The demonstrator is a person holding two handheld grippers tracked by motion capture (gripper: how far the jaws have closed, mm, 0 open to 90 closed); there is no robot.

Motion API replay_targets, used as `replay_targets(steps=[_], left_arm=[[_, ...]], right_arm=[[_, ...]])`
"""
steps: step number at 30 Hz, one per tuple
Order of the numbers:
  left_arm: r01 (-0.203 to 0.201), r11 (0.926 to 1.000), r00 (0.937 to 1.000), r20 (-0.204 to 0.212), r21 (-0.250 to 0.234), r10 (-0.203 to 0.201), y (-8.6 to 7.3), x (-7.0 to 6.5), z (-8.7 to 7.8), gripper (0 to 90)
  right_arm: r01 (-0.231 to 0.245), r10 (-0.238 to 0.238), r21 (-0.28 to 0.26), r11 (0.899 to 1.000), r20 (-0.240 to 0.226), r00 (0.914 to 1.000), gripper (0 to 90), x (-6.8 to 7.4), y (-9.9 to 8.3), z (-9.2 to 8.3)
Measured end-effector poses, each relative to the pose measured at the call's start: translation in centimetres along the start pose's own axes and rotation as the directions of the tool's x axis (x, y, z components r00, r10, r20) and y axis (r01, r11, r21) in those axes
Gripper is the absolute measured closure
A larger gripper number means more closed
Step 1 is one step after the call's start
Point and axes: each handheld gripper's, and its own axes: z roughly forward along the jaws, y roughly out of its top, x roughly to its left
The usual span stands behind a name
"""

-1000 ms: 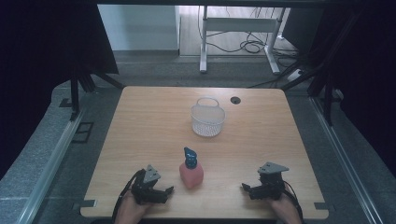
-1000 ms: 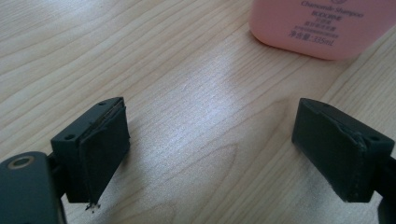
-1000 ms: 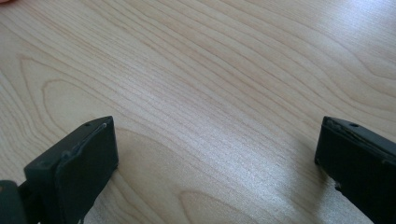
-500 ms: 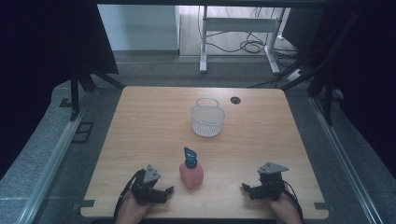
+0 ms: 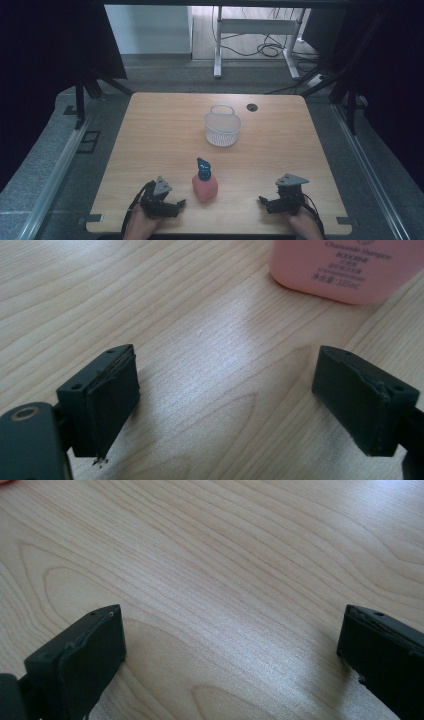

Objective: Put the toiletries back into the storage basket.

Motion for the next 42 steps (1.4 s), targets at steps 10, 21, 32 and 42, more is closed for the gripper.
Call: replay_targets(steps=[10,21,32,42], left_arm=[[0.022,0.9997,0.9997,0.014,-0.01,-0.022,0.2,0.2,-0.3,12.2],[0.006,0.9993,0.9995,0.032,-0.037,-0.005,0.5,0.0,-1.0,12.1],[-0.008,0.9987,0.999,0.044,-0.051,0.01,0.9,-0.1,-1.5,12.0],[-0.024,0.9971,0.9979,0.058,-0.072,0.028,1.4,-0.2,-2.1,12.1]], right_arm=[[0.0,0.0,0.0,1.0,0.0,1.0,0.0,0.0,0.0,0.0],[-0.001,0.001,0.0,1.0,0.0,1.0,0.0,0.0,0.0,0.0],[0.0,0.0,0.0,1.0,0.0,1.0,0.0,0.0,0.0,0.0],[0.002,-0.002,-0.001,1.0,0.0,1.0,0.0,0.0,0.0,0.0]])
